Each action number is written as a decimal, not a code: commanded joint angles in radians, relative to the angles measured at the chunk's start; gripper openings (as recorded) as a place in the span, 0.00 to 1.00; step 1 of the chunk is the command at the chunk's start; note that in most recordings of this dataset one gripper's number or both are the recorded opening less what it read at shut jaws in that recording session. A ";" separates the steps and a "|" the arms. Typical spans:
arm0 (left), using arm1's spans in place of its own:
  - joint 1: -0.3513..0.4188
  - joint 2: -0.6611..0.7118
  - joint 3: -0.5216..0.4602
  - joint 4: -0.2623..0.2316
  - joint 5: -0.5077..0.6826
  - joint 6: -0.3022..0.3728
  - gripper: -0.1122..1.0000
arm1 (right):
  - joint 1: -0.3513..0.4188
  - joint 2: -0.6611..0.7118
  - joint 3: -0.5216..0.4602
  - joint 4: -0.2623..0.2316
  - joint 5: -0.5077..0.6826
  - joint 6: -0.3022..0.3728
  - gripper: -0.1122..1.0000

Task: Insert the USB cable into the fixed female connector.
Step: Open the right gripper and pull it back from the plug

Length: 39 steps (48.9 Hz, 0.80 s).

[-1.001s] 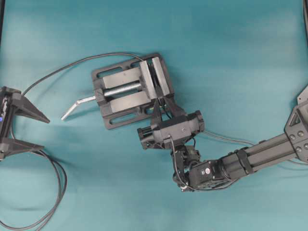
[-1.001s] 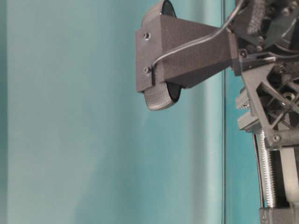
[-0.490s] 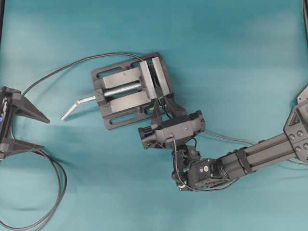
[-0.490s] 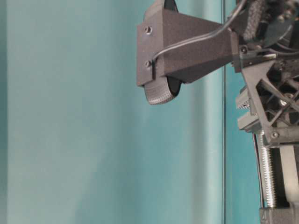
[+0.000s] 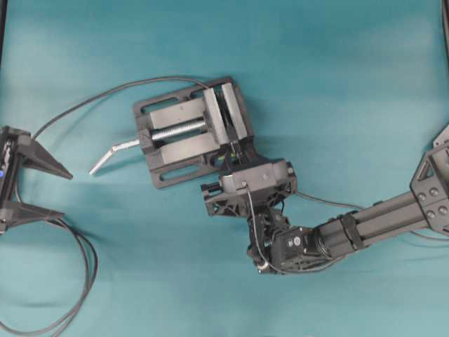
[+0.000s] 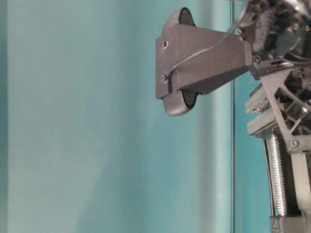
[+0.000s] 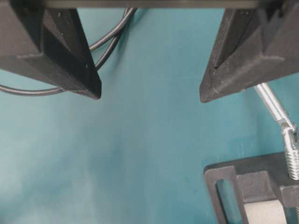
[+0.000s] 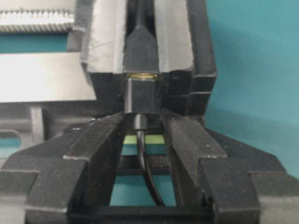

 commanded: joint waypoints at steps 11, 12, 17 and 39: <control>0.003 0.005 -0.011 -0.003 -0.009 -0.009 1.00 | 0.034 -0.052 -0.014 0.000 -0.006 -0.046 0.50; 0.002 0.005 -0.012 -0.003 -0.009 -0.009 1.00 | 0.035 -0.052 -0.015 0.000 -0.006 -0.046 0.50; 0.002 0.005 -0.012 -0.002 -0.009 -0.009 1.00 | 0.041 -0.057 -0.020 0.000 -0.006 -0.046 0.50; 0.003 0.005 -0.012 -0.003 -0.011 -0.009 1.00 | 0.052 -0.061 -0.012 0.000 -0.003 -0.052 0.61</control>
